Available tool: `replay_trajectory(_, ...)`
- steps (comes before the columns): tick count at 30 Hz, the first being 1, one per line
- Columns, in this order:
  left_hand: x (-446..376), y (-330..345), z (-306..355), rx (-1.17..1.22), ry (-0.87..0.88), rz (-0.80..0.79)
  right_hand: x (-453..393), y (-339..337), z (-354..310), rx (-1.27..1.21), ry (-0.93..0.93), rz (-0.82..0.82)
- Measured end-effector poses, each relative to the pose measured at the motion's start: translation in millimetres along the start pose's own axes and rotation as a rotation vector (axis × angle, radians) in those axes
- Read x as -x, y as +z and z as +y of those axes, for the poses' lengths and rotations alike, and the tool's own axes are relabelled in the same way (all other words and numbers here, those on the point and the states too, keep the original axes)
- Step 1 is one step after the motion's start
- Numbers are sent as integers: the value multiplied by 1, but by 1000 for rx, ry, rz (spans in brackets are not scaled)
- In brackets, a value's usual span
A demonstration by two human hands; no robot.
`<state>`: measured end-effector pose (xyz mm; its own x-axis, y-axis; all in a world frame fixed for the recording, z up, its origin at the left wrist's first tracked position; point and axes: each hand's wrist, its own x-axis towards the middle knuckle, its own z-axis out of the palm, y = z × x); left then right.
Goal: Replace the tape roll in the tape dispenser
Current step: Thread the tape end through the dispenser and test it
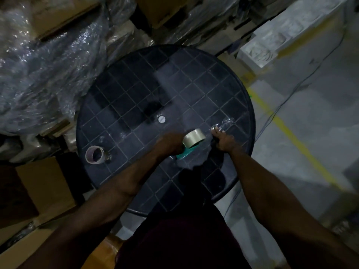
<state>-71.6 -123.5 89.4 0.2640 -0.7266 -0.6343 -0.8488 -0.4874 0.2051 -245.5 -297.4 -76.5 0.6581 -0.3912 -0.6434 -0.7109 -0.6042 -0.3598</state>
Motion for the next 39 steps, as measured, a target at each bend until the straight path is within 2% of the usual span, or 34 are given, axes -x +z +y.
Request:
replay_trajectory(3,8,-11,-13,239,39,53,3,-1,-1,20,-1,3)
replay_trajectory(5,9,-18,-14,431,6,106,2,2,-2,40,9,-22)
replay_trajectory(10,4,-21,-18,1178,-193,165,5,-10,-7,-111,-5,1)
replay_trajectory(14,3,-2,-34,1545,-222,145,30,7,-24,-365,-21,254)
replay_trajectory(17,9,13,-45,1773,-313,77,47,44,-43,-578,125,388)
replay_trajectory(19,16,23,-52,1872,-366,48,58,68,-60,-682,227,416)
replay_trajectory(23,28,50,-67,1955,-405,65,59,107,-95,-948,359,298)
replay_trajectory(25,35,60,-69,2023,-368,56,58,107,-119,-1088,326,234)
replay_trajectory(30,49,81,-68,2144,-314,8,74,76,-184,-1260,202,-47)
replay_trajectory(35,57,100,-65,2272,-258,-16,75,64,-224,-1463,200,-42)
replay_trajectory(39,65,112,-72,2318,-109,-54,79,62,-228,-1480,159,-61)
